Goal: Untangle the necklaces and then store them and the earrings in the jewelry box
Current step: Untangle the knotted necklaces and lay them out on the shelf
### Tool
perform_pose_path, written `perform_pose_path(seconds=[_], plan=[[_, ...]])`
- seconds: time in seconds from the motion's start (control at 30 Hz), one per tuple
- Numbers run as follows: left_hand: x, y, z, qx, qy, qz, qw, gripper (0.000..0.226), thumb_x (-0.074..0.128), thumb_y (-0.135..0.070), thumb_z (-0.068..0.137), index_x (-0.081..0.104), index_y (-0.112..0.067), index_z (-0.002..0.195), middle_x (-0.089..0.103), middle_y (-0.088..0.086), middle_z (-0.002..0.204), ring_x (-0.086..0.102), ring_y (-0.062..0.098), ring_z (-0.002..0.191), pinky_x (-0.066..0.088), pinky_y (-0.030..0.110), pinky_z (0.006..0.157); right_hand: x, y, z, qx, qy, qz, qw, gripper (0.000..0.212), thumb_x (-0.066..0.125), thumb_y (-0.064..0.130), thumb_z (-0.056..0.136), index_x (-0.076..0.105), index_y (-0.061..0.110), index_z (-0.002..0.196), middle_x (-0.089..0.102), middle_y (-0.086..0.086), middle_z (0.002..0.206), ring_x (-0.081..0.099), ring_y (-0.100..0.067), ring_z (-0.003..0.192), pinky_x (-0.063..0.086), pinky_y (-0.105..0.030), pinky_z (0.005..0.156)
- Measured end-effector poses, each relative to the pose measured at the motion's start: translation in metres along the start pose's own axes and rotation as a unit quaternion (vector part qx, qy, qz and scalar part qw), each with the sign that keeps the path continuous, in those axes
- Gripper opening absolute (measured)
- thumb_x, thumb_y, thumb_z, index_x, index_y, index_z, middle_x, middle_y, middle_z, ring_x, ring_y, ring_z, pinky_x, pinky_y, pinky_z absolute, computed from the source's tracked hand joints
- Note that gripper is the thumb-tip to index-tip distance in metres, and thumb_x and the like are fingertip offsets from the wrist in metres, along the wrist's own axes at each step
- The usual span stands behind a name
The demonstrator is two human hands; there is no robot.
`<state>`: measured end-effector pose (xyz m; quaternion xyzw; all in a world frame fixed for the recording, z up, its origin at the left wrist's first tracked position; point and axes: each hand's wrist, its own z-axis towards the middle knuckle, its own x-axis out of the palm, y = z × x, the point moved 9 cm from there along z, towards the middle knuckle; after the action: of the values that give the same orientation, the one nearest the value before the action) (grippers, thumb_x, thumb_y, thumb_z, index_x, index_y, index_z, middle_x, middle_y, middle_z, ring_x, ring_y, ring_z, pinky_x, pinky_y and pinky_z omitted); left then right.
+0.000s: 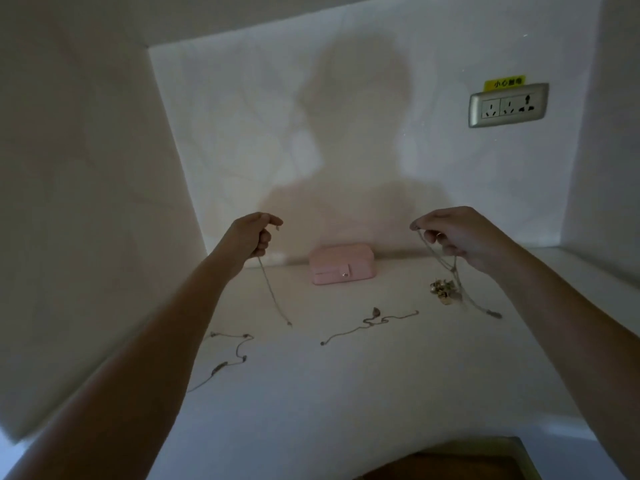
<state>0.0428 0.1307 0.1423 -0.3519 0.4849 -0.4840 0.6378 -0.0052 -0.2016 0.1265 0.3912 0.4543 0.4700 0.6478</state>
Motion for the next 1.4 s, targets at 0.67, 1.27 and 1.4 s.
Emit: perform_pose_path(seconds=[0.67,1.27,1.4], plan=[[0.07,0.108,-0.086,0.042,0.309,0.184,0.932,0.027,0.043,-0.024,0.1,0.065,-0.023,0.085,0.068,-0.019,0.084,0.062,-0.001,0.086,0.045,0.02,0.085,0.058,-0.014,0.008,0.02,0.085,0.017,0.996,0.015,0.057,0.009,0.093,0.069,0.001,0.089,0.053,-0.008,0.056,0.031,-0.005,0.039,0.018,-0.018,0.04],[0.128,0.046,-0.107,-0.052,0.177,-0.084,0.979,0.022,0.054,-0.025,0.096,0.066,-0.01,0.086,0.069,-0.005,0.076,0.064,0.011,0.083,0.046,0.034,0.095,0.127,-0.007,-0.044,-0.028,0.182,0.001,0.983,0.013,0.062,0.016,0.092,0.074,0.016,0.087,0.052,0.005,0.054,0.036,-0.009,0.048,0.022,-0.018,0.042],[0.14,0.058,-0.102,-0.152,0.159,-0.332,0.917,0.038,0.038,-0.008,0.095,0.042,-0.012,0.058,0.039,0.003,0.049,0.05,0.019,0.053,0.051,0.036,0.079,0.102,-0.032,-0.047,-0.026,0.093,-0.051,0.994,0.017,0.068,-0.002,0.082,0.072,0.009,0.095,0.054,-0.001,0.067,0.051,-0.002,0.048,0.042,-0.015,0.046]])
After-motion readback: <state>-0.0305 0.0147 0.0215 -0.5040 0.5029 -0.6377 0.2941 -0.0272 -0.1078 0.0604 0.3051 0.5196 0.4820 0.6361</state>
